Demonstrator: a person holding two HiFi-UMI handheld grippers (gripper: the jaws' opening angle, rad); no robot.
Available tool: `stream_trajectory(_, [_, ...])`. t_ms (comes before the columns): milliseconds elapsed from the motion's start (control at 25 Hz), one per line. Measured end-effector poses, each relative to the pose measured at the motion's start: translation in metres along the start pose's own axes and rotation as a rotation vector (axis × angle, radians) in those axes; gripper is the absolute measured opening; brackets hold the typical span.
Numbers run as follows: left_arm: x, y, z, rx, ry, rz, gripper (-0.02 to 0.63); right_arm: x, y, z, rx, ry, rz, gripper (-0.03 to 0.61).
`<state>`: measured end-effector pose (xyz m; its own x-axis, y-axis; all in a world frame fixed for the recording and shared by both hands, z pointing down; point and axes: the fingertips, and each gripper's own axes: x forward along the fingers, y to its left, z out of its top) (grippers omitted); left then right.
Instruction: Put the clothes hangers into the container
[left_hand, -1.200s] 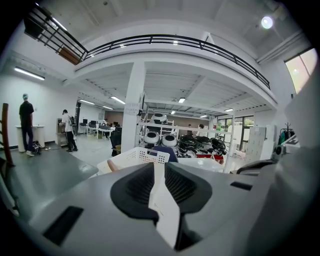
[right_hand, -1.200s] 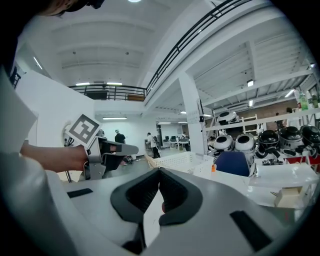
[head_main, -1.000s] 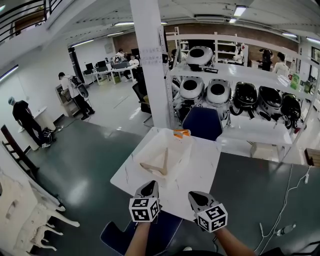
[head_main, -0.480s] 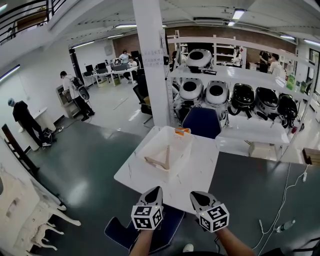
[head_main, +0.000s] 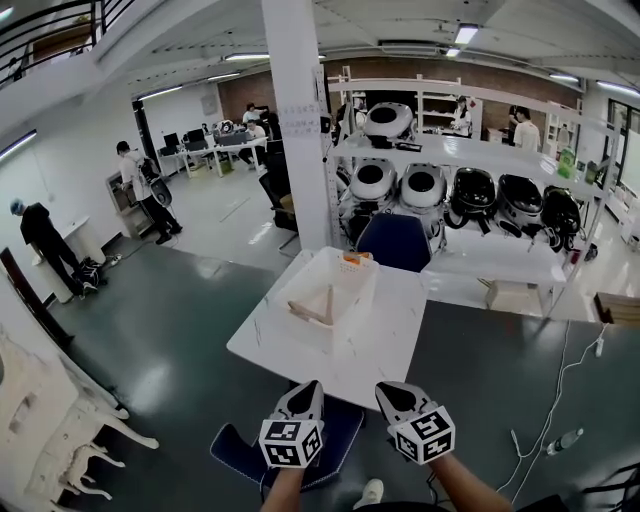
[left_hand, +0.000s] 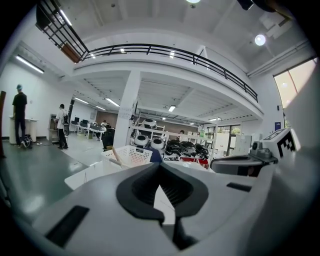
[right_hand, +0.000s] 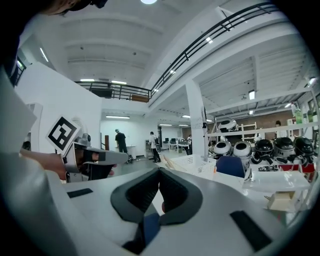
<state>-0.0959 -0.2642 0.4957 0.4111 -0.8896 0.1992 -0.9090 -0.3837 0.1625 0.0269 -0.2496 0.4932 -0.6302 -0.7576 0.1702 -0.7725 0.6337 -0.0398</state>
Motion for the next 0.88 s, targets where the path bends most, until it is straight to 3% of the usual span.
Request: stream_trajectory(880, [-0.111, -0.050, -0.032, -0.046, -0.037, 0.015, 0.003, -0.090, 0.065, 0.007, -0.031, -0.048, 0.012, 0.018])
